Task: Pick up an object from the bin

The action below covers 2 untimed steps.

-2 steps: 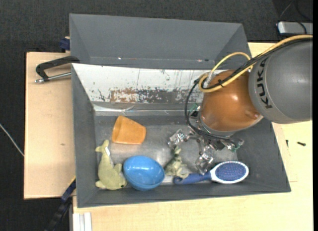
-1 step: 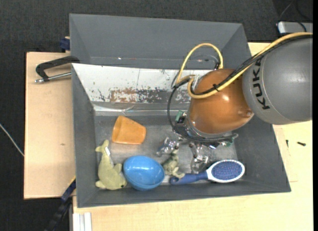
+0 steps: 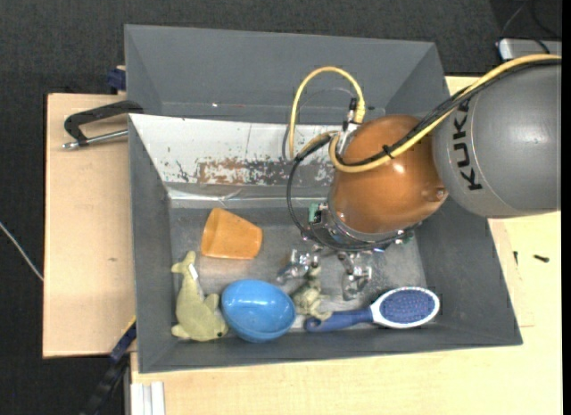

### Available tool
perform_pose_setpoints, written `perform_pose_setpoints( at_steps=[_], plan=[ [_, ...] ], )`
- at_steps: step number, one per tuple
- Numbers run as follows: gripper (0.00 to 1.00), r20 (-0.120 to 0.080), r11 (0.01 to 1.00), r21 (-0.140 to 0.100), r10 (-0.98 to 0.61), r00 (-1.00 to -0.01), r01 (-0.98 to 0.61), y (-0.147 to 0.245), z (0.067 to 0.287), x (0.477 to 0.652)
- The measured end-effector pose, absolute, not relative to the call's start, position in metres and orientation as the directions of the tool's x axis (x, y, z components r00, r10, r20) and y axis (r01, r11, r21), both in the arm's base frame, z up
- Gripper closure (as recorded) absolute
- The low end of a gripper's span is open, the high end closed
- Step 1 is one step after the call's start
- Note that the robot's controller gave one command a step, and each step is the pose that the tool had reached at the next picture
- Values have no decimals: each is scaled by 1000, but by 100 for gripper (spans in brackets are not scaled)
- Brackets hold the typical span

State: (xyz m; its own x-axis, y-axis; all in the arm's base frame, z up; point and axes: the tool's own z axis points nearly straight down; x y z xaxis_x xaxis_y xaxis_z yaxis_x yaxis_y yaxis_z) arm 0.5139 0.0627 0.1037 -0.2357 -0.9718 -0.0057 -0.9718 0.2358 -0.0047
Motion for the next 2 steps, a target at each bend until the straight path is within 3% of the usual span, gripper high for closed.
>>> perform_pose_setpoints(
  at_steps=[1,2],
  plan=[
    [0,-4,105,-4,-994,-105,-994,64,71,525],
    [0,-1,-166,-2,-986,166,-986,88,71,510]
  ],
)
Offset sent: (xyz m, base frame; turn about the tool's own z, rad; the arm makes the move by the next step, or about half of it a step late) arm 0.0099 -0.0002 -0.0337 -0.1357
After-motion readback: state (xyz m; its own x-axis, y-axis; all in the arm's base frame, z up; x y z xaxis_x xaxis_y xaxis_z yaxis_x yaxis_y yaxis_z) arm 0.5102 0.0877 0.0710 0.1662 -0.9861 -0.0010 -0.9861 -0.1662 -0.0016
